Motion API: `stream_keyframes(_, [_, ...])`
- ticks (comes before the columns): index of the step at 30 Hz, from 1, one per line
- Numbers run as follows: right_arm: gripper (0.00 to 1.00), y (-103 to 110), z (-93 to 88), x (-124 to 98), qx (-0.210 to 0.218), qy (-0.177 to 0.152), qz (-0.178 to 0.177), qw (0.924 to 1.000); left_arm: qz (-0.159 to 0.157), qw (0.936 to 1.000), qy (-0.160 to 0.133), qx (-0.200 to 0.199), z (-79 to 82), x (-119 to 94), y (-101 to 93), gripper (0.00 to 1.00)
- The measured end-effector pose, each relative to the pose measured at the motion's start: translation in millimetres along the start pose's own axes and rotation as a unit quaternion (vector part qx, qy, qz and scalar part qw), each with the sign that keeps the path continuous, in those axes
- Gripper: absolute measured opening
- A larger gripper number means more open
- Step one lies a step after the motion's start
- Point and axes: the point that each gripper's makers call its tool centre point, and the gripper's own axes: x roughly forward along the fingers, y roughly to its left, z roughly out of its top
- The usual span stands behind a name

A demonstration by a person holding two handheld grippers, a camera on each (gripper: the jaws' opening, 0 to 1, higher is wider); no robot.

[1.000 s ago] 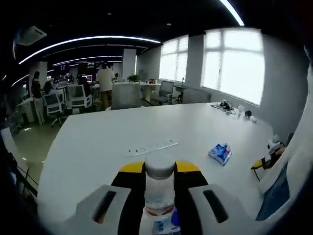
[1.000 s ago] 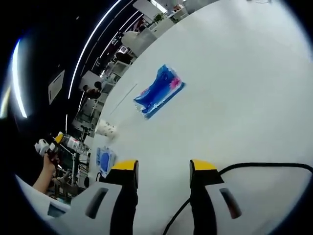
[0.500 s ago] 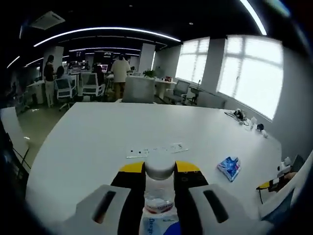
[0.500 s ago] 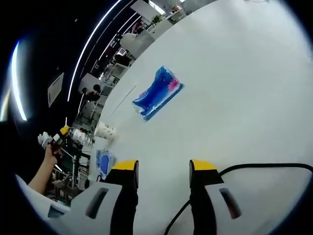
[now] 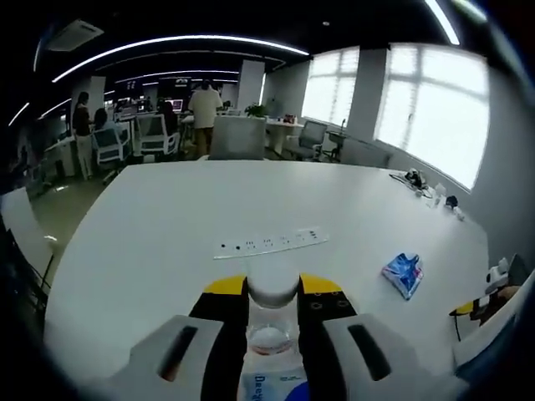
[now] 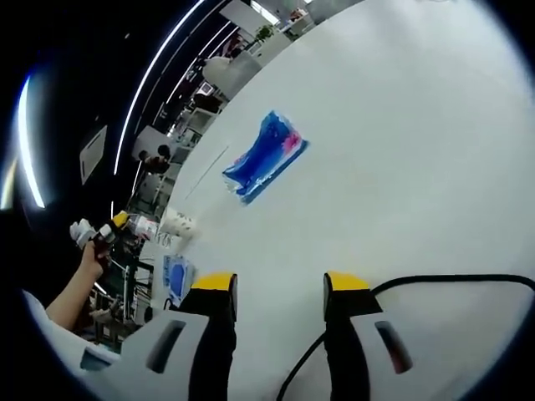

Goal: Arrange the tabletop items into an orderly group along one side of the table until the central work area is clear of visible clutter.

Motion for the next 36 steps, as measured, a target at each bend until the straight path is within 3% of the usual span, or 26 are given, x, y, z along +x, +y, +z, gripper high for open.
stream_keyframes(22, [0.4, 4, -3.7, 0, -0.002, 0.003, 0.0, 1.0, -0.002, 0.9982, 0.038, 0.047, -21.5, 9, -9.2, 0.2])
stream_keyframes(36, [0.4, 19, -12.8, -6, 0.003, -0.001, -0.001, 1.0, 0.007, 0.9977, 0.029, 0.061, -21.0, 7, -6.0, 0.21])
